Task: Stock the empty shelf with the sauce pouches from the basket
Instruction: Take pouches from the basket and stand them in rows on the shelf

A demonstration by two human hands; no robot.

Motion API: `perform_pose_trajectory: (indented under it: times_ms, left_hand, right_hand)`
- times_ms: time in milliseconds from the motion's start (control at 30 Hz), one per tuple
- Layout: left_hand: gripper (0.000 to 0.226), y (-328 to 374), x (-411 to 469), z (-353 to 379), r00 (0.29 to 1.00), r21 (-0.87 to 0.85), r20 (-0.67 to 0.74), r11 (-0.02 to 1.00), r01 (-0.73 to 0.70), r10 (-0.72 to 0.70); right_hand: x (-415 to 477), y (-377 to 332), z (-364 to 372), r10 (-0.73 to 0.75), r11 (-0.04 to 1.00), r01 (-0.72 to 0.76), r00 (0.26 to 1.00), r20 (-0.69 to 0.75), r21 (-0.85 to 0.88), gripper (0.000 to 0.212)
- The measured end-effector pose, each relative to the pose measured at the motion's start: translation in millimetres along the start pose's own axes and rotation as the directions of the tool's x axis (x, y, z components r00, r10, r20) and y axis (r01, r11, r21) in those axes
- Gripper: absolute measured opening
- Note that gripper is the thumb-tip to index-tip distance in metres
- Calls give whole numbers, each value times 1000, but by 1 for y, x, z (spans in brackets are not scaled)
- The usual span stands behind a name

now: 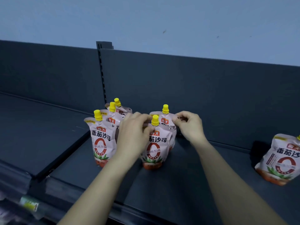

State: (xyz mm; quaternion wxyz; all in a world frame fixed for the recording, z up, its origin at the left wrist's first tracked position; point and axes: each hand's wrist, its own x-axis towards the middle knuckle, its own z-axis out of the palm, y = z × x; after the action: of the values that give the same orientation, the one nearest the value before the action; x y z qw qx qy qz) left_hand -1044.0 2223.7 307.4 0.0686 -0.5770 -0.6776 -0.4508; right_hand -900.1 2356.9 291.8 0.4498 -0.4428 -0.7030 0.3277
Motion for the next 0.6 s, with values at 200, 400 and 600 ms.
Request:
perform_pose_trajectory:
  times_ms: [200, 400, 600]
  left_hand:
    - [12, -9, 18, -7, 995, 120, 85, 991, -64, 54]
    - [8, -10, 29, -1, 988, 123, 127, 988, -98, 82]
    - [7, -12, 34, -1, 983, 137, 162, 984, -110, 87]
  right_hand:
    - [8, -1, 1, 6, 999, -6, 1000, -4, -52, 13]
    - [14, -2, 11, 14, 999, -14, 1000, -17, -44, 6]
    - [16, -6, 19, -7, 999, 7, 1000, 10, -46, 5]
